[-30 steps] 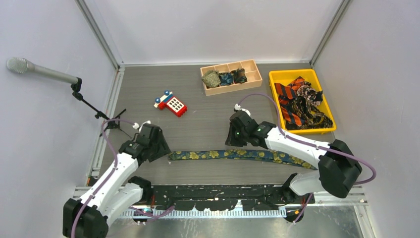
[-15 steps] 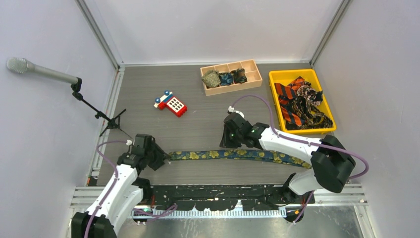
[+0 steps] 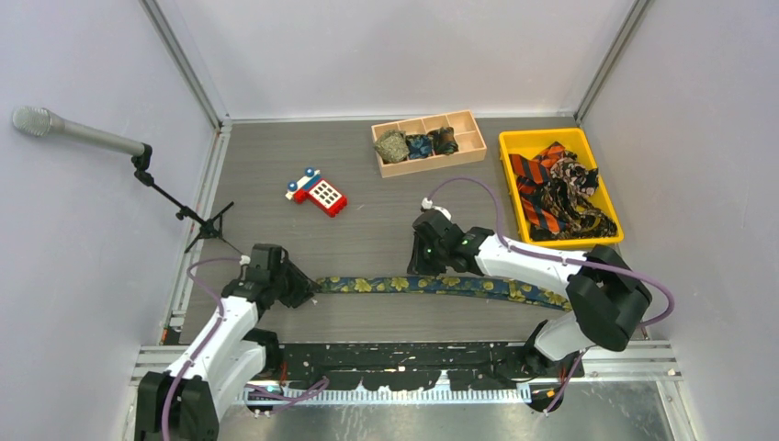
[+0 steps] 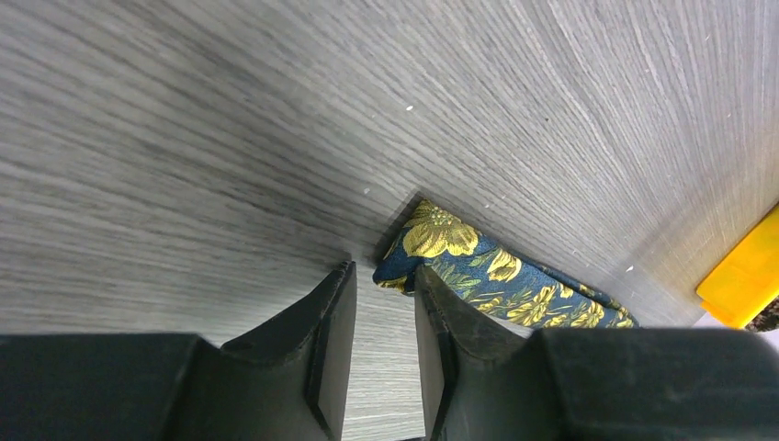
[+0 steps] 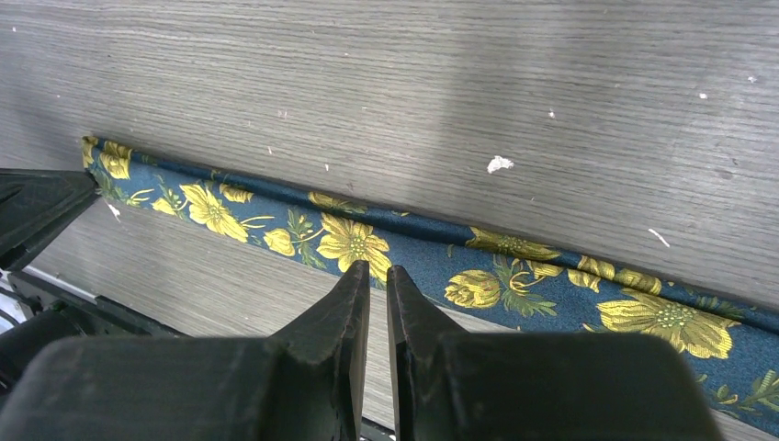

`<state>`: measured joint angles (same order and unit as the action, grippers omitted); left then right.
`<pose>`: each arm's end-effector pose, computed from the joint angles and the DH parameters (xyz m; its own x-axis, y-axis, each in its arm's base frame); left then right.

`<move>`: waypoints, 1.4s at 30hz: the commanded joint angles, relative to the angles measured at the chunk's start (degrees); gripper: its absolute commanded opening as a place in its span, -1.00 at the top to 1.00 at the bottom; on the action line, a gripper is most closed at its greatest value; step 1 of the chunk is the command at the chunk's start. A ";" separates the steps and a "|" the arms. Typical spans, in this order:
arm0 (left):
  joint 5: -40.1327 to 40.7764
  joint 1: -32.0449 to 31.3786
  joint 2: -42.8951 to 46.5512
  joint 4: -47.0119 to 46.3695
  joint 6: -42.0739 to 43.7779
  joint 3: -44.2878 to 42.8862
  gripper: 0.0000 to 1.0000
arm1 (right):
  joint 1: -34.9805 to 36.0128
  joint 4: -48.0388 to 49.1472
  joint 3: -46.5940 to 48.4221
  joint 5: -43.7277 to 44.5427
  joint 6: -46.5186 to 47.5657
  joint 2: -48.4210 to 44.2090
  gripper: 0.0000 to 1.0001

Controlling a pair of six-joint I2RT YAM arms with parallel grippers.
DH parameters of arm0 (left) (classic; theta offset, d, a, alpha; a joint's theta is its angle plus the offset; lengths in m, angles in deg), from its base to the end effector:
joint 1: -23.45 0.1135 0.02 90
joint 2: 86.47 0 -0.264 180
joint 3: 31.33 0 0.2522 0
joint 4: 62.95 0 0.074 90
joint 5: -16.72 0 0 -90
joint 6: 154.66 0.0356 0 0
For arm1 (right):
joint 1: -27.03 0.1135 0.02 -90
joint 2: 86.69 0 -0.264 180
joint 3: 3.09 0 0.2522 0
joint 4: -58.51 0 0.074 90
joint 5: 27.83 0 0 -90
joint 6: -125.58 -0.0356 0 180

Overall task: Roll the ties
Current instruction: Roll the tie at the center of the board.

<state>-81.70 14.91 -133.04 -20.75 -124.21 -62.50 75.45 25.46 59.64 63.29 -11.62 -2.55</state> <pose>0.1378 -0.0260 0.1460 -0.6167 -0.7697 -0.1650 -0.6060 0.5979 -0.5246 0.1940 0.2176 0.1949 -0.9101 0.0795 -0.4066 -0.1068 0.9032 0.4157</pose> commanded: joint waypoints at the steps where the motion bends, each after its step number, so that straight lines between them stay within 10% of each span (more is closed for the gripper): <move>1: -0.37 0.27 -2.41 -4.86 2.48 1.60 0.38 | 0.26 2.41 1.17 -0.18 -0.56 0.65 0.63; 12: 1.59 0.23 -0.11 -2.94 7.46 0.08 0.70 | 0.35 3.15 1.52 -0.33 -0.85 1.54 0.63; 18: 2.35 0.27 4.22 0.73 9.55 -2.50 0.14 | 0.31 4.22 2.14 -0.33 -0.89 2.95 0.63; 42: -2.94 0.19 -6.52 -7.41 17.09 -3.45 0.05 | 0.75 4.11 0.69 -1.70 -0.94 1.65 0.63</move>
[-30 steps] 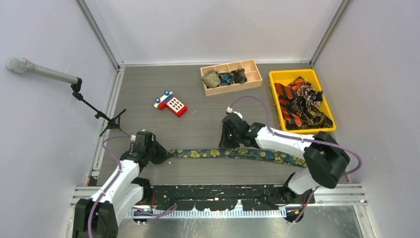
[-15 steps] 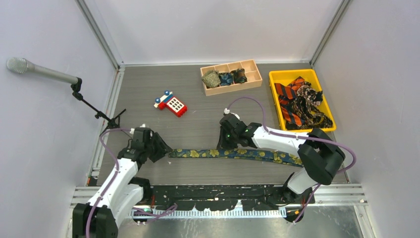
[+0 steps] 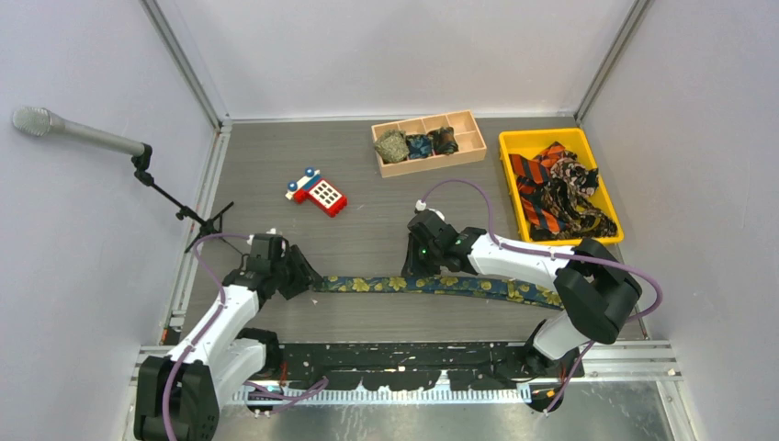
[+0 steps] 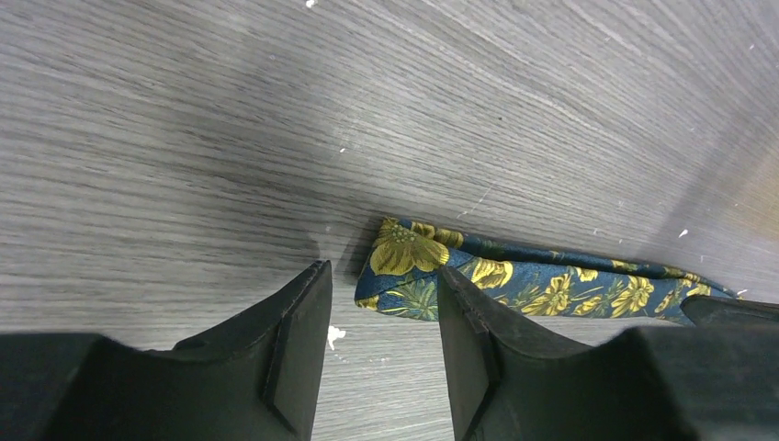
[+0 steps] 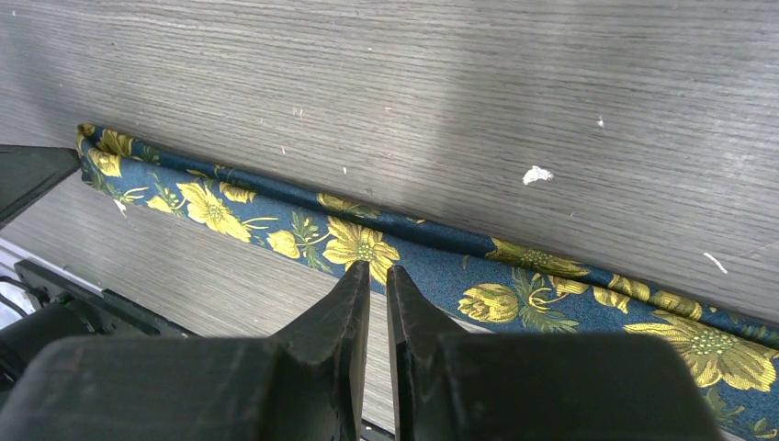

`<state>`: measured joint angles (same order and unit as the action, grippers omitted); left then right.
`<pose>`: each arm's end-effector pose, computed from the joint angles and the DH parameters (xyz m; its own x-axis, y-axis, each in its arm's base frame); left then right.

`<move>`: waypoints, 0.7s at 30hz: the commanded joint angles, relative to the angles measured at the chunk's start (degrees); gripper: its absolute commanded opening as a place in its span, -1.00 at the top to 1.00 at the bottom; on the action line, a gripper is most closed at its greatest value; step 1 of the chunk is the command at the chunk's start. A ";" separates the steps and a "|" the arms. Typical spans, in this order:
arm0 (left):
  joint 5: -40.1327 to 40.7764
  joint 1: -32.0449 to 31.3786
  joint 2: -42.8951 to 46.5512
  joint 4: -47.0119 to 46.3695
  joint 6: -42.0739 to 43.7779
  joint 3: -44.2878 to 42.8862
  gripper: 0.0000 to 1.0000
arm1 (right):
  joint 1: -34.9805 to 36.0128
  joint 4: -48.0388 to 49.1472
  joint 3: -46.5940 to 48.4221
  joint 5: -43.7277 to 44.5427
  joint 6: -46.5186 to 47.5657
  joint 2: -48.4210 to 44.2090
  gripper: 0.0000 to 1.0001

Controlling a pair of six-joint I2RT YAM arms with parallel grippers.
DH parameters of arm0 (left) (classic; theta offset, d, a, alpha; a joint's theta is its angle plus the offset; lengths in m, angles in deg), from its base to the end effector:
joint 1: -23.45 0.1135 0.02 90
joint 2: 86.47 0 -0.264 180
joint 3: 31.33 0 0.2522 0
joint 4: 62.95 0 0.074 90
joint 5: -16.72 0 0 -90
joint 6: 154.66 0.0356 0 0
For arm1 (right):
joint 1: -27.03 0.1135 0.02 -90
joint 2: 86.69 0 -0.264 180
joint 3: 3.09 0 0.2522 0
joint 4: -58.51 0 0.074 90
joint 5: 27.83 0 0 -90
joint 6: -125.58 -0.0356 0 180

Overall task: Roll the ties
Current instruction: Roll the tie at the center of the board.

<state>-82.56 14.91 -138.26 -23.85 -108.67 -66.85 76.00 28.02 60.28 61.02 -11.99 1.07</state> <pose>0.1582 -0.0296 0.1605 -0.7500 -0.5808 -0.3165 -0.3948 0.7770 -0.4903 0.1980 0.2286 0.1835 -0.9246 0.0617 -0.3760 -0.1177 0.8924 0.4357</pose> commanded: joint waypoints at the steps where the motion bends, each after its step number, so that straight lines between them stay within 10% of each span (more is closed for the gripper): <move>1: -2.34 0.19 -1.81 -4.35 1.85 0.66 0.06 | 0.23 1.68 0.05 0.55 -0.66 -1.92 0.63; 21: -0.88 -1.31 -4.11 -3.91 1.16 -0.15 0.74 | 2.07 3.16 3.38 -0.01 -0.65 -0.52 0.62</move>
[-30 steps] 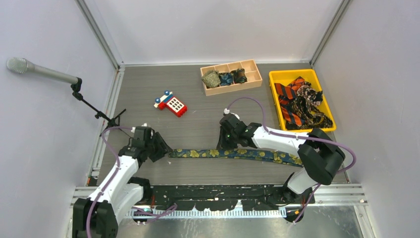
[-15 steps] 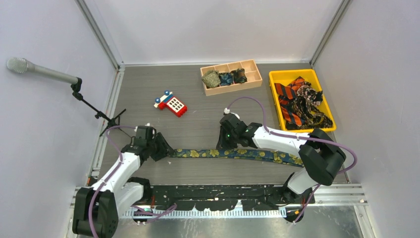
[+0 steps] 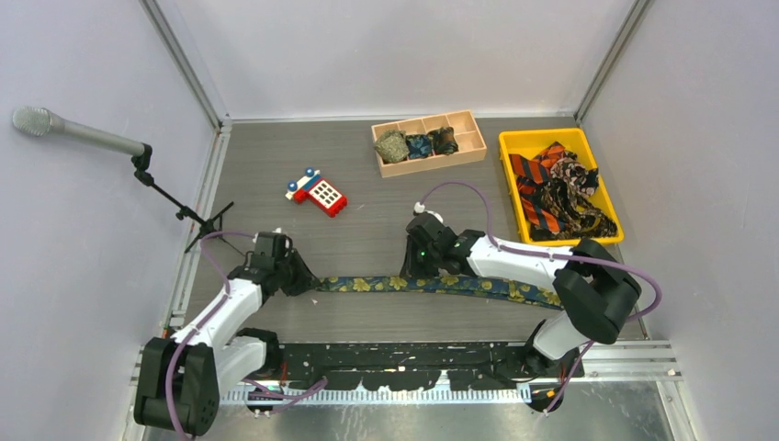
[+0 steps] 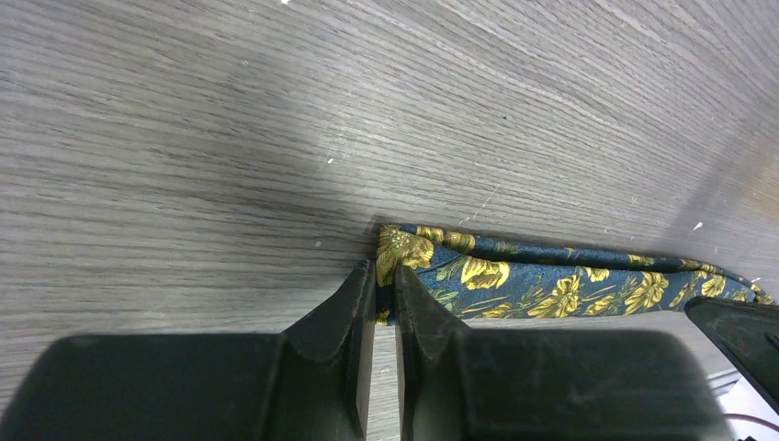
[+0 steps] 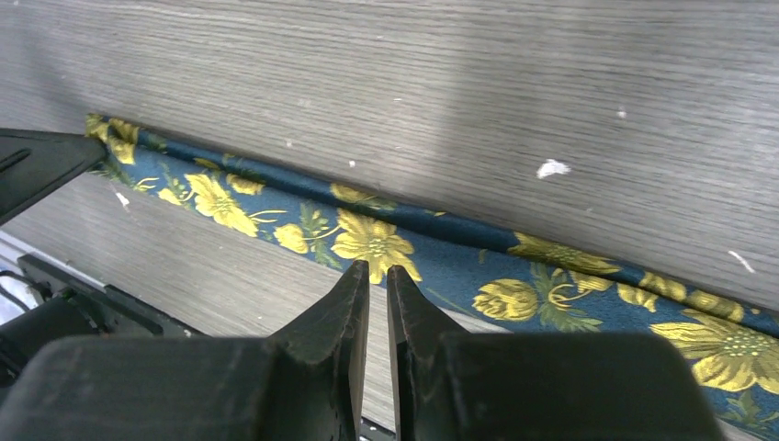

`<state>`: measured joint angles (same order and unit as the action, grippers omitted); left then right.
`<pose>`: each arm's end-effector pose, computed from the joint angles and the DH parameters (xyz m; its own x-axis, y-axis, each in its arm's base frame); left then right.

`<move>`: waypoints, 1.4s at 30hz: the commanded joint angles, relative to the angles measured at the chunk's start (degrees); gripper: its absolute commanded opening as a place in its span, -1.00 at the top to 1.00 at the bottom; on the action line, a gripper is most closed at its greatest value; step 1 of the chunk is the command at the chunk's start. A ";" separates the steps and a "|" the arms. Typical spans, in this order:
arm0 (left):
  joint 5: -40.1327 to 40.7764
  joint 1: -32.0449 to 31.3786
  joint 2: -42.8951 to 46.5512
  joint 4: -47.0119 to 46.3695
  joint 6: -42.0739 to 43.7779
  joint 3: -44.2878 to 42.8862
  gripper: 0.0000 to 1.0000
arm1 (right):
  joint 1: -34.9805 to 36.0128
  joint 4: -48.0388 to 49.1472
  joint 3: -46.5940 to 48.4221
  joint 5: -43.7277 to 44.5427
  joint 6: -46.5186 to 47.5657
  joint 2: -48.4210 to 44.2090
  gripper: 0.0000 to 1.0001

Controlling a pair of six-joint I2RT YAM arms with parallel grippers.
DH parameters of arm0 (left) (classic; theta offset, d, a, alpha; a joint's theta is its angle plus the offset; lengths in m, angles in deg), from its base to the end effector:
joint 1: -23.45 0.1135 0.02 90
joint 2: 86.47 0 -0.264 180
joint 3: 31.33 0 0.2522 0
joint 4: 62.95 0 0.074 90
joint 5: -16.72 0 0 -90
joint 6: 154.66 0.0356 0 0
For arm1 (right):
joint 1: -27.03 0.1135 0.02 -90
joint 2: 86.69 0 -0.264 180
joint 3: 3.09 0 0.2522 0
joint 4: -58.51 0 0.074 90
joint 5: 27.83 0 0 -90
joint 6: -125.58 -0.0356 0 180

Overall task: Roll the ties
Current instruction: Roll the tie at the center of the board.

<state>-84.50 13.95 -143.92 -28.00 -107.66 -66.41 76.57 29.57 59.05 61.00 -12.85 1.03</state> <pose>0.1665 -0.0349 0.1484 -0.7882 -0.5464 -0.2832 -0.3720 0.7896 -0.4880 0.1945 0.2292 0.1792 -0.9255 0.0675 -0.3727 -0.1145 0.8880 0.4453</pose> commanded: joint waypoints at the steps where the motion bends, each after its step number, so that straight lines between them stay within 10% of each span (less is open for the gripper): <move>1: 1.29 -0.35 2.11 0.68 0.07 -0.76 0.76 | 2.03 1.68 5.75 -0.24 0.43 0.26 0.62; 17: 4.31 -0.43 7.16 6.89 -1.47 -3.44 1.00 | 11.01 10.20 28.71 -10.65 -5.20 24.10 0.64; 42: 4.43 -0.43 10.56 10.93 -0.92 -4.50 1.00 | 9.48 9.44 34.24 -12.72 -4.77 33.53 0.70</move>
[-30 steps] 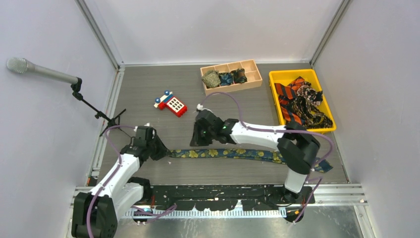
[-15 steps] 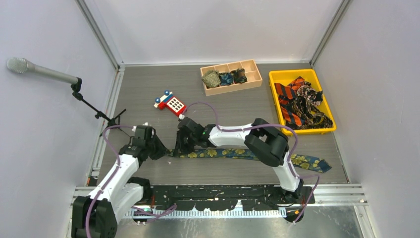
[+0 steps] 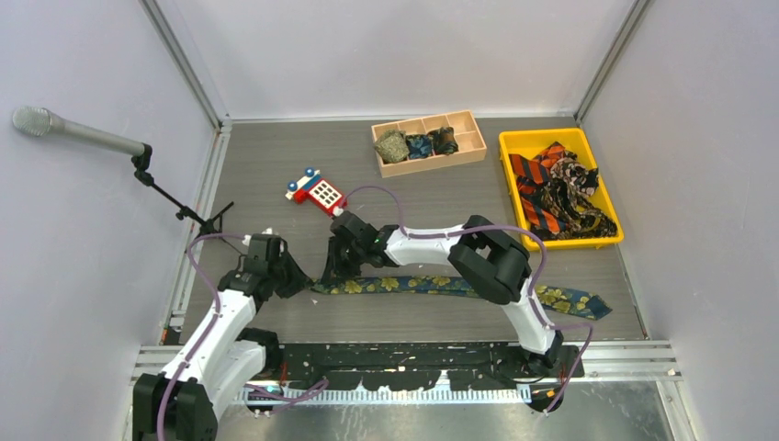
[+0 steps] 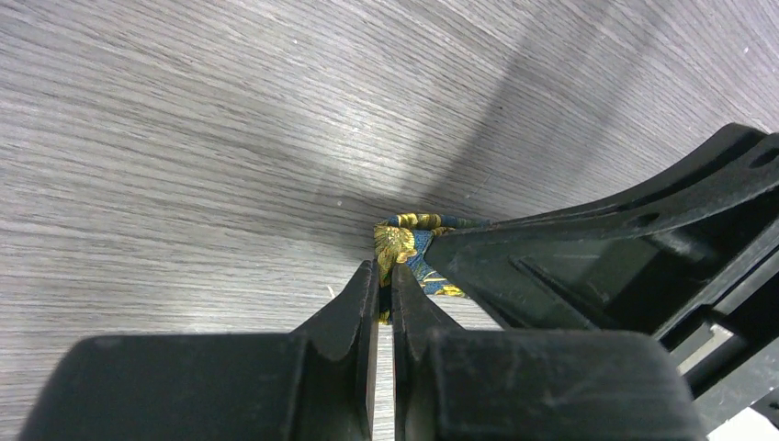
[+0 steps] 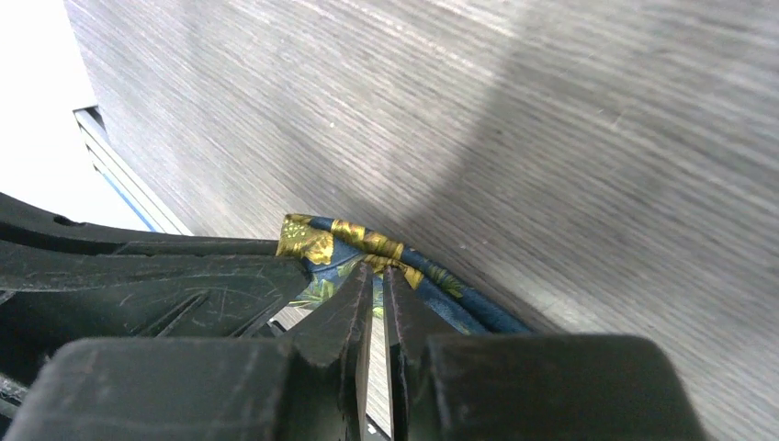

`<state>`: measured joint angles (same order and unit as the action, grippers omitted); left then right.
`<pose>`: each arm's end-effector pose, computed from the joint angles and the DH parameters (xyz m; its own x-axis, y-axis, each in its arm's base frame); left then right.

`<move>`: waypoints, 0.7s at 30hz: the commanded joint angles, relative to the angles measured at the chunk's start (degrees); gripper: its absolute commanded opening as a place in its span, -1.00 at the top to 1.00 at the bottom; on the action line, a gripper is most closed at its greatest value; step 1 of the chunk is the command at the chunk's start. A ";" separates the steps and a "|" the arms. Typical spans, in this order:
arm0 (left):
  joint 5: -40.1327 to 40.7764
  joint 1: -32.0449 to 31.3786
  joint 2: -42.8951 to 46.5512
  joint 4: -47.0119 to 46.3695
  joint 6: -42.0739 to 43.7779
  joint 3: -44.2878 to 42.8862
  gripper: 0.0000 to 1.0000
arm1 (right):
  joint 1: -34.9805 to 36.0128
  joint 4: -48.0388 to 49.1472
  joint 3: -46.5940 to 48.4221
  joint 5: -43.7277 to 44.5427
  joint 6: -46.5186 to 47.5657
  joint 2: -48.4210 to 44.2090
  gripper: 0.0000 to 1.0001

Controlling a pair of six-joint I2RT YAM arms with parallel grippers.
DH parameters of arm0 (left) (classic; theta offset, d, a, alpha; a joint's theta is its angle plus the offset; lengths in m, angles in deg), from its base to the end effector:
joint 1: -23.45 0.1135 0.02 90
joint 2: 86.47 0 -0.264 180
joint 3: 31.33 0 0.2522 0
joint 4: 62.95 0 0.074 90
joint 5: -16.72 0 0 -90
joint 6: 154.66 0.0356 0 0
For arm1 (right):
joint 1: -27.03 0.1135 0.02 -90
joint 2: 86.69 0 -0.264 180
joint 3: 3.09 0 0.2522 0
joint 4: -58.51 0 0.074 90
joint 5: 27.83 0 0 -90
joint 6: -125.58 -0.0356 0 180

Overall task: Roll the ties
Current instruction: Roll the tie at the center of the board.

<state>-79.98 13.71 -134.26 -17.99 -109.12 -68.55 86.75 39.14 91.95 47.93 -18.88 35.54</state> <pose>0.1495 -0.0299 0.1726 -0.7432 -0.5782 -0.3366 -0.4027 0.7884 -0.4651 0.2242 0.4014 0.1428 -0.9633 -0.0856 -0.2543 -0.2382 0.7094 0.6633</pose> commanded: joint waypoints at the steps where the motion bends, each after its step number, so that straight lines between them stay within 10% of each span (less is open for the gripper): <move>1: 0.01 -0.19 0.86 0.95 0.53 -2.44 1.00 | -0.68 -0.47 1.21 0.35 1.30 -1.42 0.70; 21: 0.79 -0.19 -2.00 1.00 1.14 -5.06 1.00 | 2.99 -2.53 -2.27 2.72 1.01 -5.89 0.70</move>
<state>-79.82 13.69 -136.21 -17.12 -108.95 -71.26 89.03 36.72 89.46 49.55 -18.31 30.91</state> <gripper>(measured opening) 0.076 0.149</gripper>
